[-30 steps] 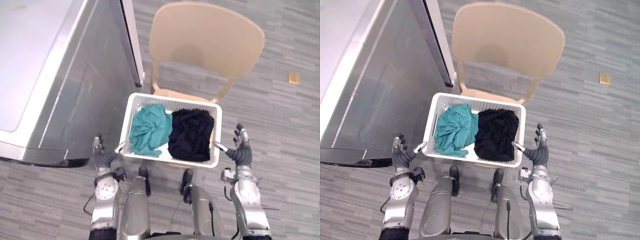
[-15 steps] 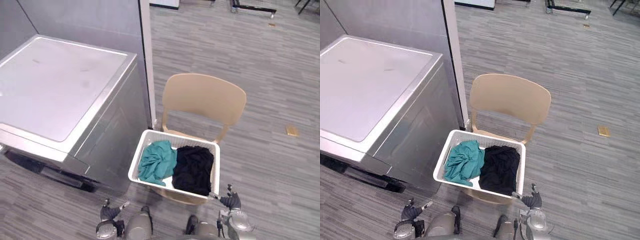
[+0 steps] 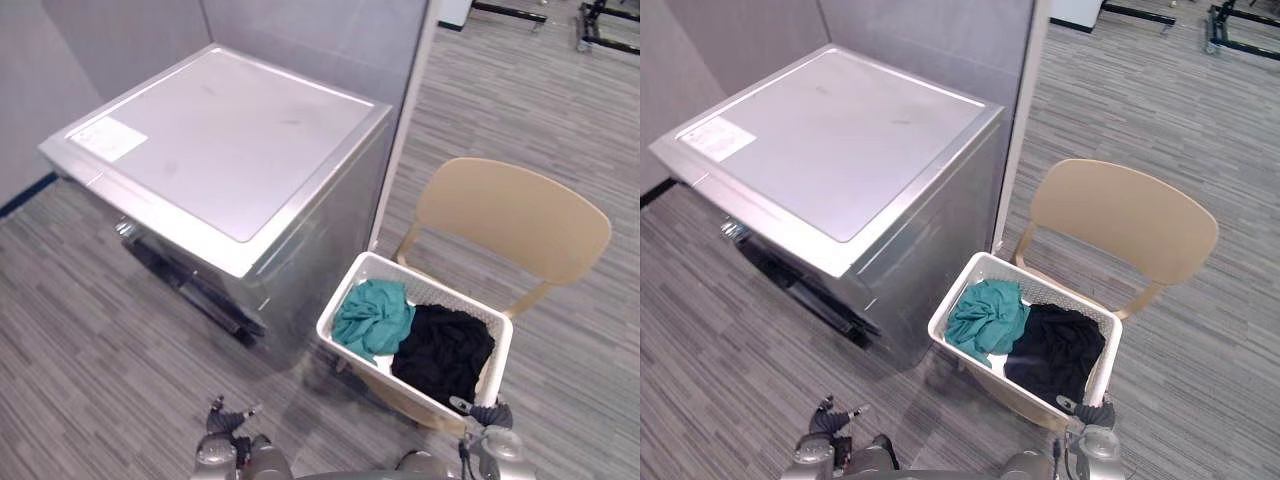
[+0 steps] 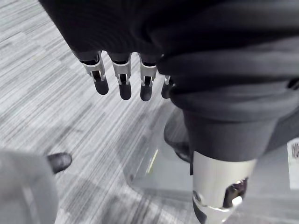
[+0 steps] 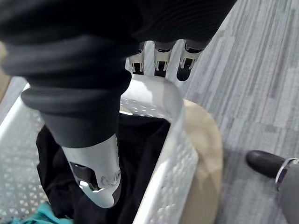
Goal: Pick up the laundry basket with both hands and put the clothes into the washing machine.
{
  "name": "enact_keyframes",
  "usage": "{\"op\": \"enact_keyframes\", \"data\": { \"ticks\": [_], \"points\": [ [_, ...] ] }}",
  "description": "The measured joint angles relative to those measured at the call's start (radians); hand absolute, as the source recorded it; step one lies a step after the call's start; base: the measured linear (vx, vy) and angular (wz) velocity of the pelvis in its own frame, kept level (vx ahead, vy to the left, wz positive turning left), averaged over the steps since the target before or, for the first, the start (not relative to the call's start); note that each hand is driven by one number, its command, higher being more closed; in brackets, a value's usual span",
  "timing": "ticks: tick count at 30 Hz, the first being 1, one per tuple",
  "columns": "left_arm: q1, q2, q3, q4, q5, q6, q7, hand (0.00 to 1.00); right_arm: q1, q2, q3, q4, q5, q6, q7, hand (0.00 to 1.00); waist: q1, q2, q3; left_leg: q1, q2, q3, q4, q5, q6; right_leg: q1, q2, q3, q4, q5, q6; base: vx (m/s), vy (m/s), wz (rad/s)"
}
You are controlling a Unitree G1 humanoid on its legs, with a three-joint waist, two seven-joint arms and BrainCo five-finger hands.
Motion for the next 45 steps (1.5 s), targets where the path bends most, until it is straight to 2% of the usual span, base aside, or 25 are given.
{"op": "enact_keyframes", "data": {
  "ticks": [2,4,5,6,7,8,9,10,12,14,17,19,23,26,31,34,36,40,43,45],
  "points": [
    [0.005,0.015,0.0,0.026,0.005,-0.001,0.003,0.0,-0.003,0.013,0.001,0.028,0.0,0.003,0.0,0.0,0.005,0.001,0.008,0.001,-0.015,0.008,0.01,-0.006,0.009,-0.018,-0.022,0.038,0.027,0.024,-0.025,-0.14,0.157,-0.06],
    [0.017,0.014,-0.001,0.035,0.009,-0.001,0.005,0.0,-0.011,0.025,0.01,0.029,0.0,0.011,0.0,0.0,0.005,0.007,0.024,0.005,-0.012,0.016,0.006,-0.013,0.014,-0.043,-0.013,0.069,0.057,0.048,-0.063,-0.16,0.111,-0.11],
    [0.028,0.011,-0.002,0.038,0.008,0.0,0.007,0.0,-0.015,0.028,0.032,0.031,0.0,0.015,0.0,0.0,0.001,0.011,0.037,0.007,-0.011,0.012,-0.008,-0.021,0.023,-0.058,0.002,0.111,0.075,0.035,-0.103,-0.21,0.036,0.03],
    [0.035,0.01,-0.001,0.038,0.008,0.0,0.01,0.0,-0.013,0.037,0.053,0.033,0.0,0.017,0.002,0.0,-0.002,0.01,0.047,0.009,-0.011,-0.006,-0.027,-0.019,0.026,-0.069,0.059,0.193,0.105,-0.065,-0.12,-0.2,-0.02,0.11],
    [0.035,0.009,-0.001,0.038,0.008,0.0,0.011,0.0,-0.01,0.041,0.061,0.035,0.0,0.017,0.003,0.0,-0.001,0.001,0.05,0.015,-0.013,-0.012,-0.04,-0.019,0.026,-0.069,0.095,0.218,0.113,-0.118,-0.118,-0.21,-0.106,0.17],
    [0.042,0.008,0.004,0.046,0.007,0.001,0.013,0.0,-0.009,0.037,0.074,0.035,0.0,0.016,0.004,0.0,0.0,-0.005,0.054,0.025,-0.015,-0.029,-0.063,-0.012,0.022,-0.058,0.15,0.284,0.095,-0.196,-0.091,-0.14,-0.127,0.33],
    [0.041,-0.001,0.005,0.052,0.007,0.002,0.014,0.0,-0.007,0.035,0.074,0.035,0.0,0.014,0.003,0.0,-0.008,-0.004,0.054,0.026,-0.019,-0.048,-0.091,0.004,0.016,-0.057,0.193,0.357,0.078,-0.224,-0.051,-0.14,-0.115,0.46],
    [0.039,-0.01,0.005,0.054,0.006,0.001,0.014,0.0,-0.003,0.034,0.073,0.034,0.0,0.014,0.0,0.0,-0.014,-0.01,0.051,0.035,-0.021,-0.058,-0.119,0.018,0.013,-0.059,0.21,0.382,0.075,-0.226,-0.049,-0.11,-0.082,0.61],
    [0.041,-0.043,0.006,0.055,-0.001,0.001,0.014,0.0,0.006,0.035,0.068,0.001,0.0,0.016,-0.013,0.0,-0.022,-0.001,0.055,0.065,-0.029,-0.058,-0.198,0.046,0.012,-0.062,0.233,0.426,0.077,-0.226,-0.048,-0.06,-0.084,0.33],
    [0.042,-0.07,0.016,0.053,-0.026,0.001,0.02,0.0,0.034,0.046,0.068,-0.131,-0.001,0.018,-0.049,0.0,-0.018,0.018,0.058,0.075,-0.029,-0.058,-0.214,0.052,0.01,-0.057,0.237,0.43,0.078,-0.225,-0.046,0.0,-0.032,-0.02],
    [0.065,-0.1,0.022,0.005,-0.035,0.001,0.026,0.0,0.113,0.076,0.068,-0.383,-0.006,0.014,-0.102,0.0,-0.018,0.024,0.059,0.099,-0.029,-0.058,-0.209,0.099,0.015,-0.027,0.233,0.432,0.078,-0.219,-0.024,0.05,0.018,-0.04],
    [0.079,-0.109,0.021,-0.035,-0.035,0.001,0.029,0.0,0.18,0.102,0.09,-0.576,-0.043,0.008,-0.118,0.0,-0.014,0.009,0.051,0.11,-0.037,-0.055,-0.204,0.105,0.011,-0.003,0.223,0.431,0.067,-0.222,-0.016,0.09,0.036,0.06],
    [0.079,-0.122,0.012,-0.052,-0.029,0.004,0.033,0.0,0.268,0.124,0.146,-0.819,-0.129,-0.007,-0.113,0.0,-0.014,-0.018,0.039,0.119,-0.063,-0.085,-0.206,0.121,0.013,0.044,0.201,0.404,0.044,-0.21,0.0,0.18,0.026,0.25],
    [0.084,-0.13,0.001,-0.052,-0.022,0.004,0.029,0.0,0.269,0.121,0.184,-0.859,-0.158,-0.027,-0.1,0.0,-0.006,-0.017,0.038,0.144,-0.072,-0.089,-0.212,0.121,0.013,0.081,0.196,0.403,0.03,-0.21,0.0,0.11,0.017,0.21],
    [0.083,-0.113,-0.021,-0.022,-0.009,0.005,0.017,0.0,0.25,0.088,0.289,-0.795,-0.159,-0.057,0.016,0.0,0.005,-0.004,0.031,0.153,-0.074,-0.116,-0.255,0.139,0.012,0.097,0.204,0.38,0.0,-0.21,0.0,0.03,-0.013,0.13],
    [0.074,-0.099,-0.03,-0.004,-0.001,0.003,0.015,0.0,0.179,0.027,0.362,-0.62,-0.13,-0.059,0.087,0.0,0.007,-0.001,0.031,0.143,-0.078,-0.144,-0.284,0.164,0.014,0.093,0.206,0.358,-0.002,-0.212,0.001,-0.05,-0.002,0.26],
    [0.07,-0.083,-0.029,-0.001,-0.001,0.002,0.006,0.0,0.134,-0.011,0.412,-0.516,-0.118,-0.051,0.128,0.0,0.023,0.0,0.032,0.117,-0.08,-0.173,-0.284,0.17,0.019,0.079,0.206,0.332,-0.001,-0.215,0.003,-0.08,0.009,0.41],
    [0.056,-0.038,-0.026,0.001,-0.002,0.003,-0.001,0.0,0.024,-0.048,0.495,-0.404,-0.116,-0.045,0.173,0.0,0.051,0.011,0.074,0.031,-0.088,-0.251,-0.262,0.19,0.024,0.057,0.205,0.259,0.002,-0.215,0.004,-0.07,0.018,0.52],
    [0.054,-0.021,-0.011,0.001,-0.002,0.002,0.001,0.0,-0.033,-0.048,0.528,-0.373,-0.114,-0.043,0.175,0.0,0.085,0.016,0.104,-0.035,-0.1,-0.305,-0.241,0.199,0.029,0.04,0.202,0.21,0.003,-0.216,0.004,-0.04,0.015,0.53],
    [0.053,-0.021,0.007,0.001,-0.004,0.001,0.003,0.0,-0.087,-0.047,0.549,-0.351,-0.114,-0.041,0.174,0.0,0.096,0.017,0.13,-0.06,-0.11,-0.332,-0.232,0.202,0.033,0.039,0.197,0.181,0.003,-0.218,0.006,-0.01,0.016,0.47]
  ]
}}
